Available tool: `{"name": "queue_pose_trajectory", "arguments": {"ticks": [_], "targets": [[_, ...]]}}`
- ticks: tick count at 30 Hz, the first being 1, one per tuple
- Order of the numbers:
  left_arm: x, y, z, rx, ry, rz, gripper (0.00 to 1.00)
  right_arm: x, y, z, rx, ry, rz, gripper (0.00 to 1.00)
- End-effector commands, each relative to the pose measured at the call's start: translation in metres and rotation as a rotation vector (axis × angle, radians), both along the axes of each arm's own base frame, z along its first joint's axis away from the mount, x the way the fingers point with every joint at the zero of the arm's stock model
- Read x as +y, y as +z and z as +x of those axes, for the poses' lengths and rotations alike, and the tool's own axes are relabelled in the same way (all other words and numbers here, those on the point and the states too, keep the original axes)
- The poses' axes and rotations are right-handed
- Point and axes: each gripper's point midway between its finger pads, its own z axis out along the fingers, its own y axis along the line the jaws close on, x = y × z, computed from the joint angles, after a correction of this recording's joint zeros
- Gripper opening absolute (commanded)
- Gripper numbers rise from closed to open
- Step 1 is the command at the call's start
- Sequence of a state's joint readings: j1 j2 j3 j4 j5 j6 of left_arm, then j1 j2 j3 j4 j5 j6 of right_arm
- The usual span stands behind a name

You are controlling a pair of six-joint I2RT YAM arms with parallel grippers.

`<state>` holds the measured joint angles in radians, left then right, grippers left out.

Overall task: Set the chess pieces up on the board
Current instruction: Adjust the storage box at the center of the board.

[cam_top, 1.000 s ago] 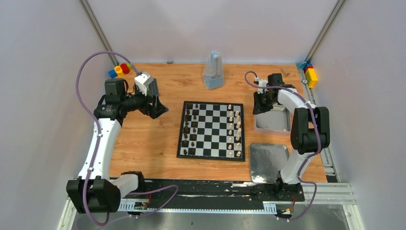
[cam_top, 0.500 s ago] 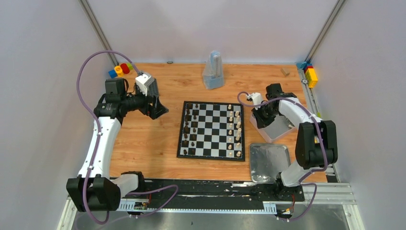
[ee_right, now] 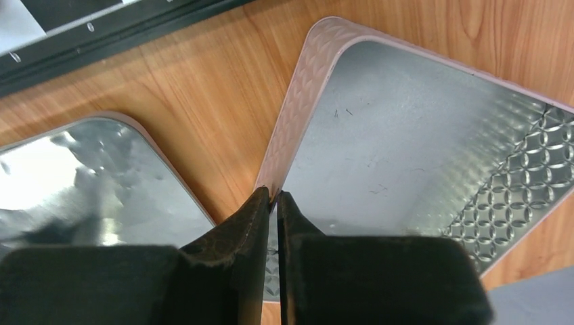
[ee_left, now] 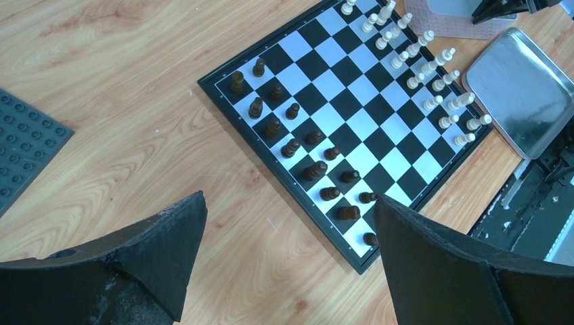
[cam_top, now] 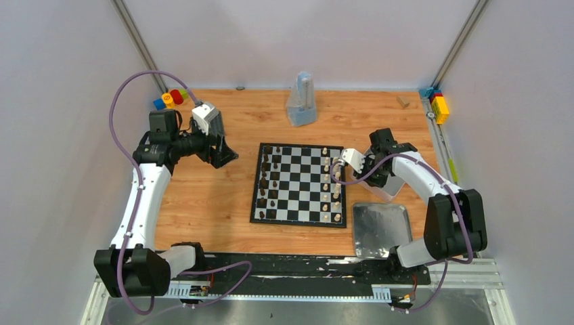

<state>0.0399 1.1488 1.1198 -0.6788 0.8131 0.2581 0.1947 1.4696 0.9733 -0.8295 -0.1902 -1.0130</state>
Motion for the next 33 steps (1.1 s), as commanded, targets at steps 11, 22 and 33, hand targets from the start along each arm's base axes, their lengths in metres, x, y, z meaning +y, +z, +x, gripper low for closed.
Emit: {"name": "queue_pose_trajectory", "arguments": {"ticks": [11,22,33], "targets": [[-0.001,0.019,0.007,-0.063,-0.035,0.006,1.00,0.004,0.029,0.017,-0.117,-0.040,0.071,0.37],[-0.004,0.019,0.010,-0.059,-0.052,-0.012,1.00,-0.044,0.078,0.057,-0.184,-0.475,0.273,0.51],[-0.007,0.019,0.008,-0.059,-0.062,-0.027,1.00,-0.112,0.034,0.097,-0.201,-0.769,0.023,0.48]]}}
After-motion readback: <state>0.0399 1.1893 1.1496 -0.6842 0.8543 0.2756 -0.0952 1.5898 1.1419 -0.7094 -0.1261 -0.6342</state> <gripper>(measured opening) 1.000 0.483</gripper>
